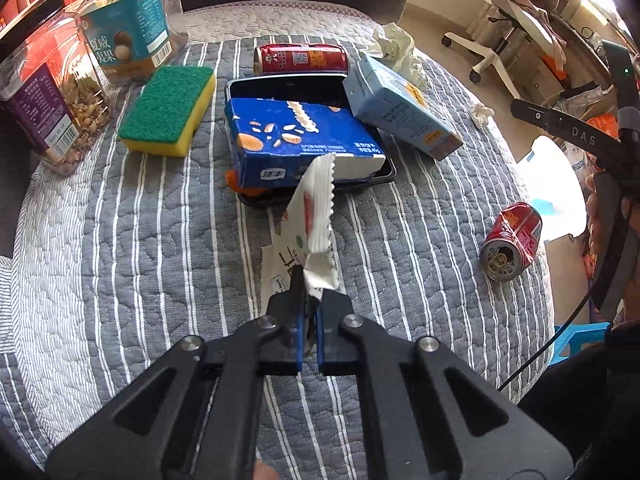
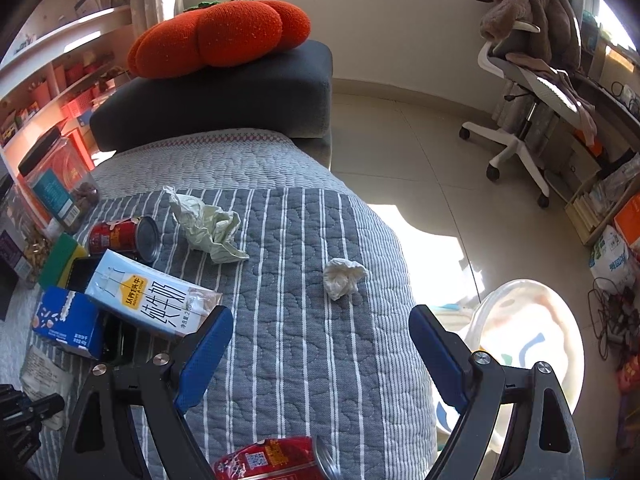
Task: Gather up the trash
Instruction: 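Grasp the white nut packet with the left gripper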
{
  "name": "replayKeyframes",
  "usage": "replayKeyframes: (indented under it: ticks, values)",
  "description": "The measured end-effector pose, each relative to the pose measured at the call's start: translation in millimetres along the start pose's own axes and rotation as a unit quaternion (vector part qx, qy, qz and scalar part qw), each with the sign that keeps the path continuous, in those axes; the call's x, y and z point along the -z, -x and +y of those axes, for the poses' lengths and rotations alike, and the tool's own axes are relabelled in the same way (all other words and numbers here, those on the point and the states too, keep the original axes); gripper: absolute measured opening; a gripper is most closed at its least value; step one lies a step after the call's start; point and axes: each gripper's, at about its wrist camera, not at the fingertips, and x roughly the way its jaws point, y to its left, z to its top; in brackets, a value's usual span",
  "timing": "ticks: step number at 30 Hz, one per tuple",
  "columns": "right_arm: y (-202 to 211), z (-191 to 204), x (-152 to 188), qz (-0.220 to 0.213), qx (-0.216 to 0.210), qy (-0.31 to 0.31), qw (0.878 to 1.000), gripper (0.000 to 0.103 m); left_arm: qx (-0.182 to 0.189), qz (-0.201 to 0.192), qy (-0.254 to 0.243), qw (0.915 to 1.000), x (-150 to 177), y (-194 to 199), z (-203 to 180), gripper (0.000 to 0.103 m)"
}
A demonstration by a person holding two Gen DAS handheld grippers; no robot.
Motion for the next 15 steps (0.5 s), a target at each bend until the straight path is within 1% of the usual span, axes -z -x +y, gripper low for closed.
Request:
replayKeyframes:
  ticks: [3,4,6,7,9,11,15]
  values:
    - [-1,7,-4,-0.004,-0.023,0.017,1.0,0.091,0.019,-0.014,0.003,0.9997,2,14,0,0.004]
    - [-1,9,-7,-0.006,-0.036,0.019,0.999,0.091,0.026,-0.019,0.004,0.9995,-8,14,-5,0.004]
    - [-1,19,-15,-0.013,-0.057,0.032,0.998,0.091,0.038,-0.026,0.003,0.9989,-9,23,-1,0.003]
    - [-3,25,-19,-0.018,-0.062,0.044,0.997,0.091,0.042,-0.028,0.002,0.9987,-14,24,-7,0.004]
    - [-10,44,-29,-0.026,-0.061,0.082,0.994,0.091,0.05,-0.033,0.004,0.9982,-16,26,-9,0.003]
    - [-25,63,-39,-0.02,-0.055,0.116,0.992,0.09,0.055,-0.036,0.005,0.9978,-16,28,-8,0.004]
    - [-58,87,-53,0.001,-0.062,0.141,0.988,0.089,0.06,-0.041,0.011,0.9973,-15,35,3,0.003]
